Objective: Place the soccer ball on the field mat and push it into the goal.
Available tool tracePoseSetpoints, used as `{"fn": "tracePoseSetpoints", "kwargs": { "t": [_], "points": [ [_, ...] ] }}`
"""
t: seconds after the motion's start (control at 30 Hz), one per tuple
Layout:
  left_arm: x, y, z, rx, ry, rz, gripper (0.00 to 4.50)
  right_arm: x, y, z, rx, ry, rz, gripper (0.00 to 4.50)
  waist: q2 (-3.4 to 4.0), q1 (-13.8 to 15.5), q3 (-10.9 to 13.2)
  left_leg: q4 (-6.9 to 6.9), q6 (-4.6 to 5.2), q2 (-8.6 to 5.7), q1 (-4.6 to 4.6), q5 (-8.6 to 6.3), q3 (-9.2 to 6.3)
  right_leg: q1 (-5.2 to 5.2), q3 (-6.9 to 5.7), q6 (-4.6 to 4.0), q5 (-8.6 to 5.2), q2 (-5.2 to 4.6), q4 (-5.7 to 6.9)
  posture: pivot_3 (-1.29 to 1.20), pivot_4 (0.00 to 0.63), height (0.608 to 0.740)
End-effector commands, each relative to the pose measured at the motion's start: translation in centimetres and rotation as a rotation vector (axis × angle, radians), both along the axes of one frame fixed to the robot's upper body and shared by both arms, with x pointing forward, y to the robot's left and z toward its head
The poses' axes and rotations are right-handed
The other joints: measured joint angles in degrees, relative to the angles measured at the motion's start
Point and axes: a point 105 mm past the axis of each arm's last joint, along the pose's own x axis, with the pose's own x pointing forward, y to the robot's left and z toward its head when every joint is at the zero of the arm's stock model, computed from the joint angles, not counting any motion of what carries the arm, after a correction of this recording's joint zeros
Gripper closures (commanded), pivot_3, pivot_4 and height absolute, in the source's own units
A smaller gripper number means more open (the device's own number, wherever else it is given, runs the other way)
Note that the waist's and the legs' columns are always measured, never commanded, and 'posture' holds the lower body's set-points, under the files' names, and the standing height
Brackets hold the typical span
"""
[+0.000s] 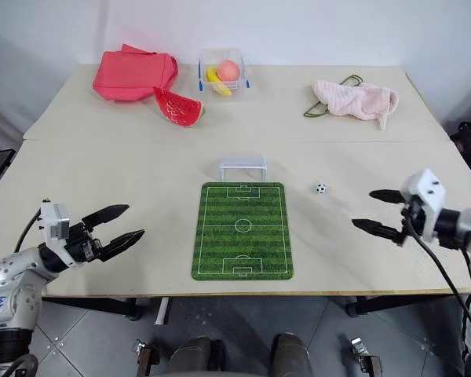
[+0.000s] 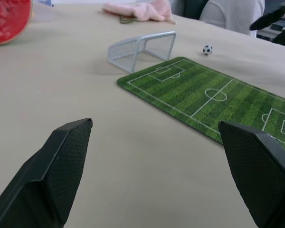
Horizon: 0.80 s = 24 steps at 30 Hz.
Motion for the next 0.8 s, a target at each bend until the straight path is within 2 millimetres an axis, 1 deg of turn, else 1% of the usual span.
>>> {"fn": "tracePoseSetpoints", "kwargs": {
  "t": [0.03,0.1,0.13,0.2,0.33,0.5,0.6,0.73,0.8],
  "points": [
    [-0.4,-1.3,0.9,0.004,-0.045,-0.082,0.00,2.6,1.8,-0.5,-0.025,0.007,0.048,0.02,-0.01,-0.05,0.01,0.01,0.00,0.00,0.01,0.00,-0.01,0.00,0.00,0.00,0.00,0.00,0.05,0.00,0.150,0.740],
    [-0.7,-2.0,0.7,0.011,-0.036,-0.132,0.00,4.2,3.1,-0.8,-0.033,0.001,0.073,0.02,-0.02,-0.18,0.01,0.04,0.00,-0.03,0.00,0.00,0.03,-0.02,0.01,0.00,0.00,0.00,0.07,0.00,0.150,0.740],
    [-0.8,-2.2,0.6,0.015,-0.034,-0.150,0.00,4.9,3.4,-0.9,-0.038,0.000,0.068,0.02,-0.02,-0.23,0.02,0.04,0.00,-0.05,-0.03,0.00,0.07,-0.08,0.03,0.00,0.00,0.00,0.07,0.00,0.150,0.740],
    [-1.1,-2.4,0.4,0.024,-0.028,-0.175,0.00,6.0,3.8,-1.1,-0.050,-0.003,0.058,0.02,-0.01,-0.10,0.04,0.00,-0.01,-0.05,-0.10,0.00,0.07,-0.19,0.03,0.00,0.00,0.01,0.12,0.00,0.150,0.740],
    [-0.7,-2.7,0.3,0.027,-0.041,-0.175,0.00,7.7,4.4,-1.8,-0.061,-0.001,0.020,0.02,-0.01,-0.08,0.06,0.01,0.00,-0.12,-0.29,0.00,-0.03,-0.35,-0.01,0.00,0.00,-0.03,0.19,0.00,0.150,0.740],
    [-0.8,-3.3,0.8,0.020,-0.064,-0.178,0.00,8.1,4.6,-2.7,-0.092,0.024,0.016,0.02,-0.01,-0.28,0.07,0.00,0.00,-0.15,-0.28,0.00,-0.01,-0.35,-0.04,0.00,0.00,0.00,0.19,0.00,0.150,0.740],
    [-1.1,-3.2,0.9,0.023,-0.067,-0.174,0.00,8.1,4.5,-3.0,-0.092,0.035,0.014,0.02,0.01,-0.43,0.08,0.01,0.00,-0.11,-0.28,0.00,0.01,-0.35,-0.01,0.00,0.00,-0.02,0.19,0.00,0.150,0.740],
    [-1.5,-2.9,0.7,0.032,-0.057,-0.158,0.00,8.3,4.0,-3.6,-0.091,0.056,-0.035,0.02,0.01,-0.69,0.08,0.03,0.00,-0.06,-0.25,0.00,0.02,-0.33,0.01,0.00,0.00,-0.02,0.20,0.00,0.150,0.740],
    [-1.5,-2.9,0.7,0.032,-0.055,-0.154,0.00,8.5,4.0,-3.6,-0.066,0.064,-0.057,0.40,0.01,-0.69,0.08,0.03,0.00,-0.04,-0.24,0.00,0.02,-0.32,0.01,0.00,0.00,-0.01,0.21,0.00,0.150,0.740]
  ]
}}
